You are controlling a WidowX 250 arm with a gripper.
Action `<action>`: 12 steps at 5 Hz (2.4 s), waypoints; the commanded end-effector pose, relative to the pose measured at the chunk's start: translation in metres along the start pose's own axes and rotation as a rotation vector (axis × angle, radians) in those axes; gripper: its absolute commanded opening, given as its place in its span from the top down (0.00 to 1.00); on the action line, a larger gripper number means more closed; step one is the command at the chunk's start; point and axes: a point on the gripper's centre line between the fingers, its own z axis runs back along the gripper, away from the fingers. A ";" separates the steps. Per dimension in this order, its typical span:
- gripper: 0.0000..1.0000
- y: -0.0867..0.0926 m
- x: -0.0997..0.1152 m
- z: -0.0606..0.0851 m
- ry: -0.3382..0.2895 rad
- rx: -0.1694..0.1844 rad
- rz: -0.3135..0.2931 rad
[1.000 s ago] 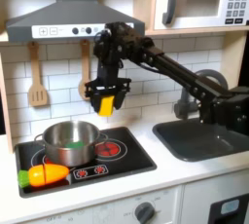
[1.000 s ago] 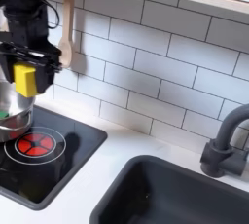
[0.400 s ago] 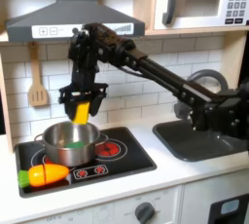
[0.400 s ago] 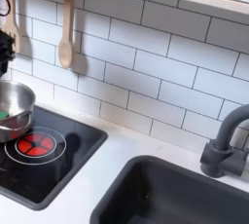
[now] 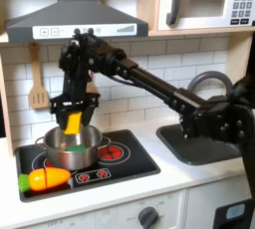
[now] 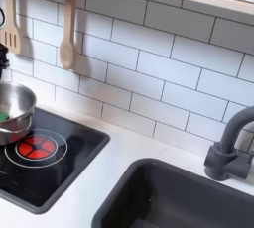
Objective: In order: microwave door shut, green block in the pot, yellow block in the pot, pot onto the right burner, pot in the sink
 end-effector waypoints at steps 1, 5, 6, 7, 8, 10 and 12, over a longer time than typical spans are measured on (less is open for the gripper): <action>1.00 0.002 0.014 -0.016 0.019 -0.012 -0.012; 0.00 -0.004 0.009 -0.032 0.083 -0.046 -0.037; 0.00 -0.006 0.001 -0.049 0.128 -0.060 -0.044; 0.00 -0.006 -0.003 -0.061 0.156 -0.072 -0.044; 0.00 -0.009 -0.004 -0.063 0.155 -0.086 -0.056; 0.00 -0.036 -0.008 -0.052 0.133 -0.100 -0.176; 0.00 -0.044 -0.015 -0.047 0.126 -0.105 -0.214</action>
